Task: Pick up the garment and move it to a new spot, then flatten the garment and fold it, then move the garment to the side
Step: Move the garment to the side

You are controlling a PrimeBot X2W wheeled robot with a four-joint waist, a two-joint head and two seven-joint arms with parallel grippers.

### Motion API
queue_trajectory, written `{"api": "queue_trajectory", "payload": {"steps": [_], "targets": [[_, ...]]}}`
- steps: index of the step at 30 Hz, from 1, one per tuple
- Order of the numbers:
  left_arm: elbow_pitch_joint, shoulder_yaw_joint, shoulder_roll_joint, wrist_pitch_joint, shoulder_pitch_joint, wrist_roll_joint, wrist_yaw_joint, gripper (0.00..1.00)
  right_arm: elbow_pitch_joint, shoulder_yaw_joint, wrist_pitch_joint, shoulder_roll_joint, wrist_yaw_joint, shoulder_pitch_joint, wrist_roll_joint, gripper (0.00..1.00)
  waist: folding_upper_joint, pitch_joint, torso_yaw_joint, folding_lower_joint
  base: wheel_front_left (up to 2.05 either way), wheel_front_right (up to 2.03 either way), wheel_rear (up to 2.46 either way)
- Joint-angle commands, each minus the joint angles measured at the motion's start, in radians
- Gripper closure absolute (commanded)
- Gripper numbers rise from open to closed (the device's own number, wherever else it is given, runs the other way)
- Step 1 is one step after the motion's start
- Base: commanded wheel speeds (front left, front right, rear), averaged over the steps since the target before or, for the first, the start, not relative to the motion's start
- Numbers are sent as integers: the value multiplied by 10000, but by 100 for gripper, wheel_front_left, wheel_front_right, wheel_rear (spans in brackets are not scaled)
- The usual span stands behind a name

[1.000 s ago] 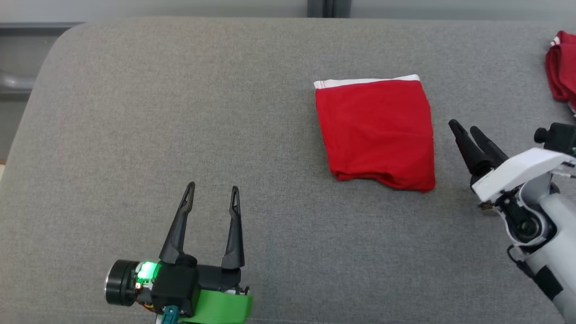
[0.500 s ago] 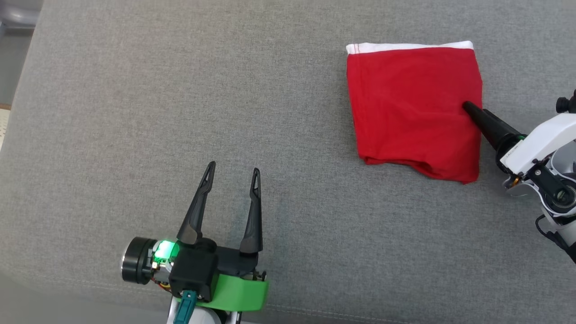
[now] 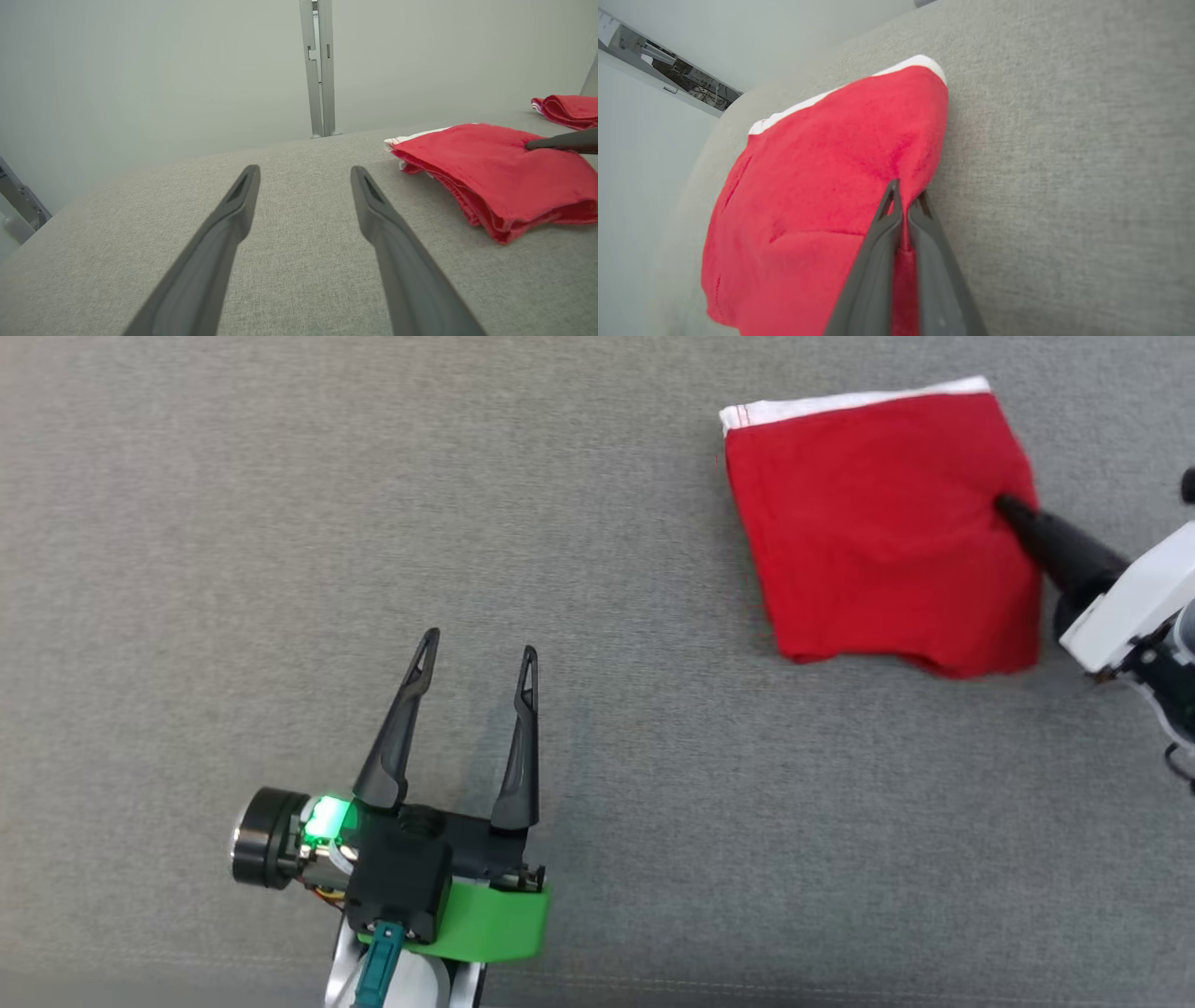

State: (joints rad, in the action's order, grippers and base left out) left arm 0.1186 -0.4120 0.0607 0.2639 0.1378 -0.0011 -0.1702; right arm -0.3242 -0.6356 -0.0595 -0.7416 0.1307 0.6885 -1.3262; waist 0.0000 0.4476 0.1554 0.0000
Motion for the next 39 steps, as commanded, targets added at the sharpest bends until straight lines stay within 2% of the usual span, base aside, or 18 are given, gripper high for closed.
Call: {"api": "queue_trajectory", "payload": {"steps": [1,5,9,17,23,29,33,39], "targets": [[47,44,148,1,249,83,28,0,52,-112,162,-228,1,309,222,100,0,435,-549,0,0,0,0],[142,-47,397,1,516,282,65,0,215,-487,332,-824,3,1051,653,100,0,770,-1086,0,0,0,0],[547,-378,838,1,952,623,-114,0,173,-822,541,-1472,1,2011,1033,100,0,1293,-1741,0,0,0,0],[1020,-938,1509,1,1678,777,-355,0,-242,-998,1171,-2404,1,3209,1495,100,0,2099,-2320,0,0,0,0],[1090,-1391,2044,-1,2037,861,-595,0,-647,-966,1568,-3442,1,3868,2033,100,0,2631,-2514,0,0,0,0],[1227,-1796,2321,1,2404,790,-810,0,-968,-994,1859,-4288,1,4236,2767,100,0,2978,-2524,0,0,0,0],[1261,-2010,2452,1,2636,666,-930,0,-1281,-902,2236,-4645,-1,4509,3333,100,0,3179,-2466,0,0,0,0],[1193,-2261,2572,1,2852,498,-1082,0,-1907,-795,2422,-4844,-1,4699,3819,100,0,3322,-2272,0,0,0,0]]}}
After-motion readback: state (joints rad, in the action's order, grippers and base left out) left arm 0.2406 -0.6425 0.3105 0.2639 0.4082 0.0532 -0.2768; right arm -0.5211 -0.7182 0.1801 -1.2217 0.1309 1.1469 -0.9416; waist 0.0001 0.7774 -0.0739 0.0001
